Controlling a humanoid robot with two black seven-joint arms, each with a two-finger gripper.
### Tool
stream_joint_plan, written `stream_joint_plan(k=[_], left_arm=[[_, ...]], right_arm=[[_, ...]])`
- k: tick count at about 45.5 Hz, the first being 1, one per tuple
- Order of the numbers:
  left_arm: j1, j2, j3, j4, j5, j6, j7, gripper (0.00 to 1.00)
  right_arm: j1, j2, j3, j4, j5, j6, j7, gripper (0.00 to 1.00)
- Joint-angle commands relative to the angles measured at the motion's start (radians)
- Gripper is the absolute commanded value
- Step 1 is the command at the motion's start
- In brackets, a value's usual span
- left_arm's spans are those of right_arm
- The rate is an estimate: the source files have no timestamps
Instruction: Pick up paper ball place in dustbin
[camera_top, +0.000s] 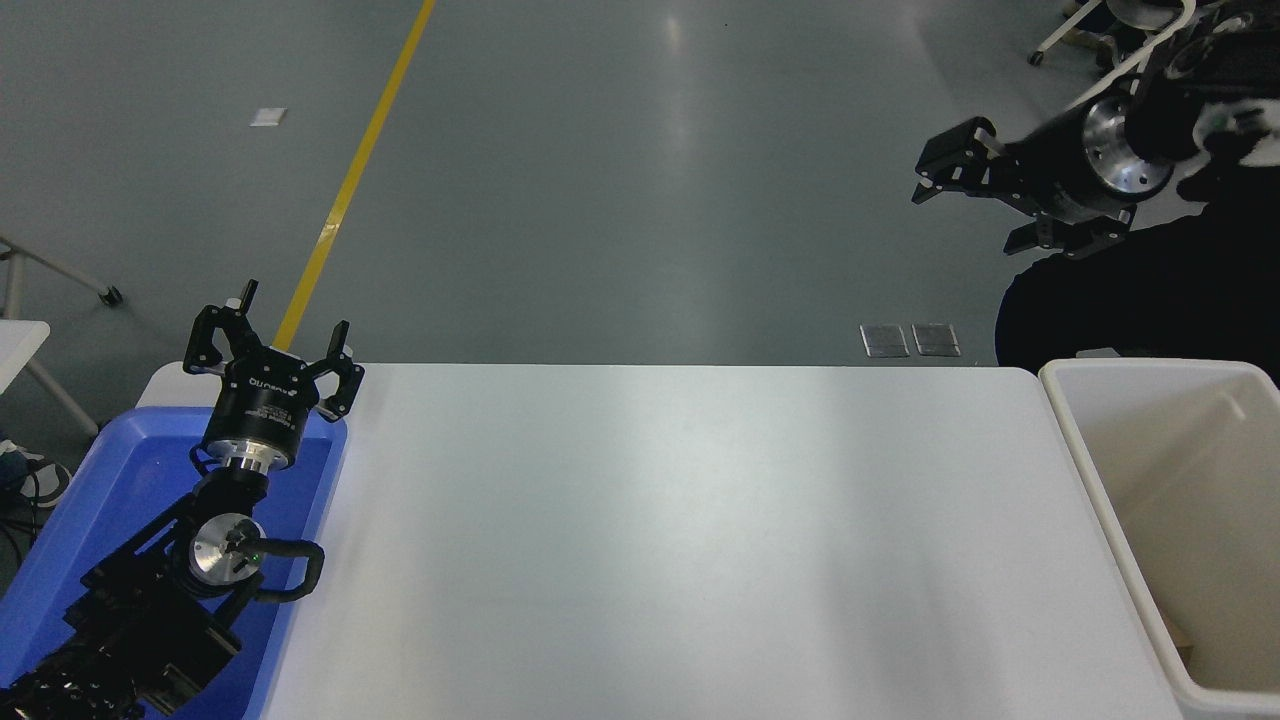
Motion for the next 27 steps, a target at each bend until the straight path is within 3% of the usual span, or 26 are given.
stream_joint_plan(k=[1,10,27], left_arm=[[0.001,0.0,0.0,0.0,0.0,0.0,-0.001,0.98],[0.001,0.0,0.0,0.0,0.0,0.0,-0.001,0.98],[0.001,0.0,0.0,0.0,0.0,0.0,-0.001,0.98]], right_arm=[[0.179,0.008,-0.075,0.146,-0.147,0.141,-0.002,1.0],[0.267,0.008,-0.088,0.292,-0.198,0.141,-0.002,1.0],[0.267,0.005,-0.066,0.311,-0.198,0.141,-0.002,1.0]])
